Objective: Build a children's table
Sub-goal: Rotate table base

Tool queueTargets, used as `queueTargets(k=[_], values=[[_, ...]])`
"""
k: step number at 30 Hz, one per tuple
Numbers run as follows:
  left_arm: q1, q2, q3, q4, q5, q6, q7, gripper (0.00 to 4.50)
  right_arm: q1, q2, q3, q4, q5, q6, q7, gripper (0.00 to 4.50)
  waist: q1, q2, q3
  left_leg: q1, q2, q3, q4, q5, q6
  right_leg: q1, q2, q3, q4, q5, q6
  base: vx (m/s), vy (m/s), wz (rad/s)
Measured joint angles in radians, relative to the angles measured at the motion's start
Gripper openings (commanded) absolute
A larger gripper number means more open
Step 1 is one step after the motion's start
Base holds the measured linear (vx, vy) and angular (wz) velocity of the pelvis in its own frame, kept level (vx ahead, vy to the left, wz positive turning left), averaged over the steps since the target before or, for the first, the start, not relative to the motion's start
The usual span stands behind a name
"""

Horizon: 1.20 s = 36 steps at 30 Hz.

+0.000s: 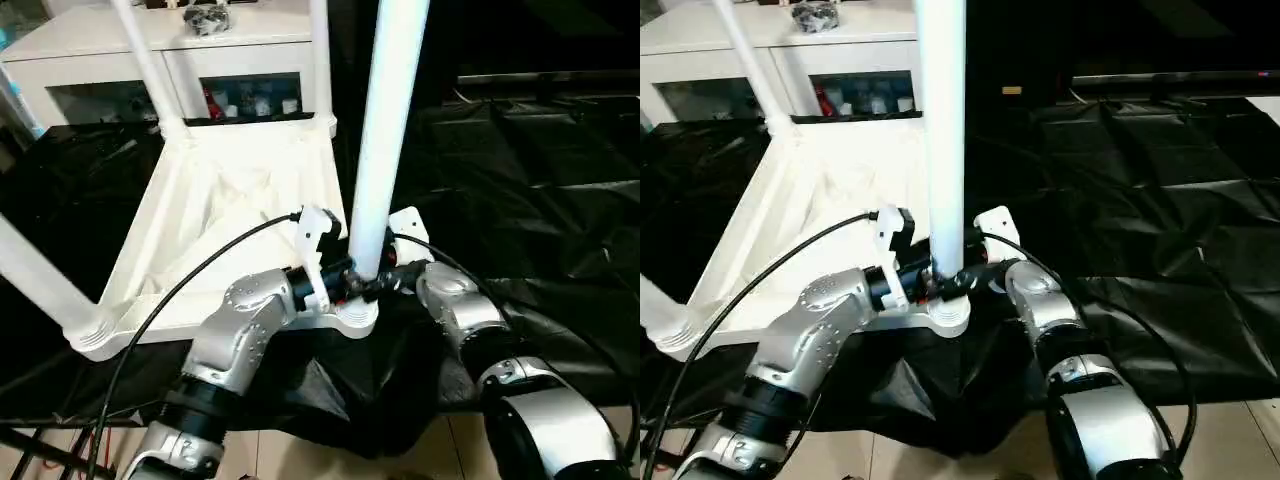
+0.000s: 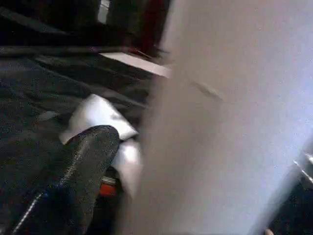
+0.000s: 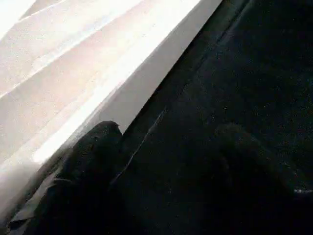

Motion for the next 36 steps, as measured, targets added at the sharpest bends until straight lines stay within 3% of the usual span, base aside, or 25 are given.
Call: queueTargets(k=[6, 12, 18, 21, 27, 36], values=[[0.018, 0.107, 0.005, 0.001, 0.015, -0.03, -0.093, 4.47, 0.031, -0.107, -0.037, -0.035, 0.03, -0.003, 0.071, 3.66, 0.009, 0.0, 0.0, 0.0, 0.0, 0.0, 0.0, 0.0, 0.0, 0.0, 0.0, 0.0, 0.0, 0.0, 0.0, 0.0, 0.0, 0.0], [0.056, 0.285, -0.019, 0.0, -0.001, 0.015, -0.313, 4.2, 0.104, -0.238, -0.011, -0.176, 0.029, -0.004, 0.286, 3.66, 0.026, 0.0, 0.0, 0.0, 0.001, 0.003, 0.0, 0.0, 0.0, 0.0, 0.0, -0.001, 0.001, 0.0, 0.0, 0.0, 0.0, 0.0], [-0.028, 0.38, -0.119, 0.197, 0.187, -0.127, -0.356, 3.82, 0.197, -0.349, 0.07, -0.385, 0.042, 0.02, 0.528, 3.66, 0.036, 0.0, 0.0, 0.0, 0.0, 0.001, 0.002, 0.0, 0.0, 0.001, -0.001, 0.0, 0.0, 0.0, 0.0, 0.0, 0.0, 0.0], [-0.074, 0.4, -0.145, 0.279, 0.253, -0.178, -0.353, 3.6, 0.247, -0.419, 0.1, -0.505, 0.042, 0.047, 0.618, 3.66, 0.044, 0.0, 0.0, 0.0, 0.0, 0.001, 0.002, 0.0, 0.0, 0.001, 0.0, 0.0, 0.0, 0.0, 0.0, 0.0, 0.0, 0.0], [-0.138, 0.379, -0.154, 0.376, 0.282, -0.23, -0.366, 3.23, 0.3, -0.468, 0.112, -0.695, 0.095, 0.157, 0.731, 3.66, 0.046, 0.002, -0.001, 0.0, 0.0, 0.0, 0.001, 0.0, 0.0, 0.001, 0.0, 0.0, 0.0, 0.0, 0.0, 0.0, 0.0, 0.0], [-0.166, 0.363, -0.155, 0.487, 0.299, -0.285, -0.434, 2.49, 0.333, -0.494, 0.126, -0.803, 0.139, 0.259, 0.789, 3.66, 0.05, 0.003, -0.001, 0.0, 0.0, -0.001, 0.002, 0.0, 0.0, 0.001, 0.0, 0.0, 0.0, 0.0, 0.0, 0.0, 0.0, 0.0]])
